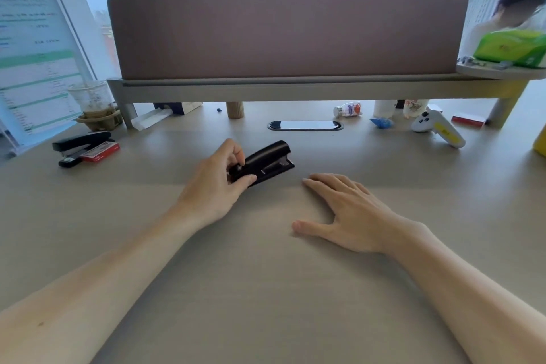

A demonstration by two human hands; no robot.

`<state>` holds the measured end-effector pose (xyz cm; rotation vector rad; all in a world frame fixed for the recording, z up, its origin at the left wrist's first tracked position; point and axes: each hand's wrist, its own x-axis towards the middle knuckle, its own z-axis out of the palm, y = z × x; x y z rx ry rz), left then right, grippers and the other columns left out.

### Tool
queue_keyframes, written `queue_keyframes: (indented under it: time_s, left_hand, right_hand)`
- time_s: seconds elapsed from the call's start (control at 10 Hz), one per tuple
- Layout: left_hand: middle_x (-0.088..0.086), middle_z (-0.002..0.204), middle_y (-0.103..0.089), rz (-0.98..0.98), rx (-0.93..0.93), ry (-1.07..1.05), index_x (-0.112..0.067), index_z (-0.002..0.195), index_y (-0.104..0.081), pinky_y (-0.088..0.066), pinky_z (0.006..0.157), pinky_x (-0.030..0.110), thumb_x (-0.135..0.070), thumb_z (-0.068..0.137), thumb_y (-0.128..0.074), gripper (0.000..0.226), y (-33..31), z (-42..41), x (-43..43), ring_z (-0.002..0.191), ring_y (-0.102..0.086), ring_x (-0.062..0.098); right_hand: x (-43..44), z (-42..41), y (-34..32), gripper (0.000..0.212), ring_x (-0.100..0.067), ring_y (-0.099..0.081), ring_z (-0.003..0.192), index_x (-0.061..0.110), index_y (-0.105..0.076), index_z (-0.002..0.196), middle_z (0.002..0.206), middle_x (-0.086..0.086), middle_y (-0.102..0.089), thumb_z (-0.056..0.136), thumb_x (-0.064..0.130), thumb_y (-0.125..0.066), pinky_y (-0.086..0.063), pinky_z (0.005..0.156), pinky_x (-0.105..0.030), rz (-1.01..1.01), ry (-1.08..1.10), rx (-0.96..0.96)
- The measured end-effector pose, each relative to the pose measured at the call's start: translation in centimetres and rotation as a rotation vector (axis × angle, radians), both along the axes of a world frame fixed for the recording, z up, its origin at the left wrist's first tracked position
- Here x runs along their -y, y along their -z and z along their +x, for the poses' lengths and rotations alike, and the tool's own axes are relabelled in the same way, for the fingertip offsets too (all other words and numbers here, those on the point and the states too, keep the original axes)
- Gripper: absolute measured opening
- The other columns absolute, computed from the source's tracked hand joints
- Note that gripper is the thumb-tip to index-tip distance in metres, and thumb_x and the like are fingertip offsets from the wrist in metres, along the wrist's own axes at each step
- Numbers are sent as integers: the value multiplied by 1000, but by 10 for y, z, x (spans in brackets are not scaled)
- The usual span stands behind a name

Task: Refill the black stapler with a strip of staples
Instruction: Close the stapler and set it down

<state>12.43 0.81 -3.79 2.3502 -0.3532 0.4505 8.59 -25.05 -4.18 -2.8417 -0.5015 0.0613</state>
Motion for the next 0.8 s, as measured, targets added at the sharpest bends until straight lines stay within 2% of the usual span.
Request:
queue_keyframes:
  time_s: [0.1, 0.2, 0.3, 0.4, 0.5, 0.6, 0.7, 0.8]
  left_hand:
    - [0, 87, -67, 29, 50, -86, -27, 93, -43, -48, 61, 29, -23, 90, -79, 36, 7, 32, 10, 66, -57, 21]
    - [-3, 88, -61, 51, 56, -137, -22, 96, -45, -37, 60, 32, -22, 91, -77, 32, 10, 56, 22, 72, -54, 25]
    - [2, 93, -64, 72, 35, -177, -15, 104, -49, -41, 69, 34, -22, 92, -74, 29, 11, 78, 31, 81, -59, 33]
    - [10, 98, -68, 148, 43, -207, -13, 109, -47, -44, 69, 36, -24, 95, -70, 30, 10, 98, 40, 85, -63, 36]
    - [16, 107, -67, 183, 17, -242, -9, 116, -46, -45, 73, 39, -23, 98, -66, 31, 8, 111, 50, 86, -56, 34]
    - [18, 110, -68, 169, 14, -255, -7, 118, -46, -48, 77, 42, -22, 99, -65, 31, 9, 119, 56, 91, -59, 38]
    - [17, 109, -68, 170, 11, -258, -8, 118, -45, -48, 77, 43, -23, 99, -66, 32, 9, 122, 56, 91, -60, 38]
    - [11, 106, -64, 144, 43, -248, -8, 117, -45, -49, 79, 43, -25, 98, -67, 34, 10, 118, 54, 101, -63, 39]
  right_hand:
    - [0, 13, 2, 121, -10, -16, 161, 37, -23, 165, 173, 17, -22, 62, 101, -20, -13, 132, -35, 8, -13, 15]
    - [1, 20, 9, 123, -8, -17, 160, 39, -24, 164, 172, 19, -22, 60, 104, -15, -14, 132, -35, 10, -17, 50]
    - [2, 22, 12, 121, -8, -15, 161, 40, -21, 164, 173, 19, -19, 62, 104, -14, -13, 132, -35, -3, -21, 62]
    - [2, 22, 12, 114, -6, -14, 161, 41, -21, 164, 173, 20, -18, 68, 102, -22, -12, 132, -32, -9, -19, 67]
    - [2, 21, 11, 113, -4, -11, 161, 41, -21, 164, 172, 23, -17, 68, 101, -23, -11, 131, -31, -7, -19, 66]
    - [2, 21, 10, 115, -3, -11, 161, 41, -21, 164, 172, 23, -17, 66, 102, -21, -10, 132, -30, -3, -26, 67]
    - [2, 22, 11, 109, -2, -11, 161, 41, -21, 164, 172, 23, -17, 71, 99, -26, -10, 132, -31, -5, -24, 63]
    - [1, 20, 8, 108, -3, -11, 161, 41, -21, 164, 173, 23, -17, 73, 98, -29, -10, 132, -31, 3, -29, 61]
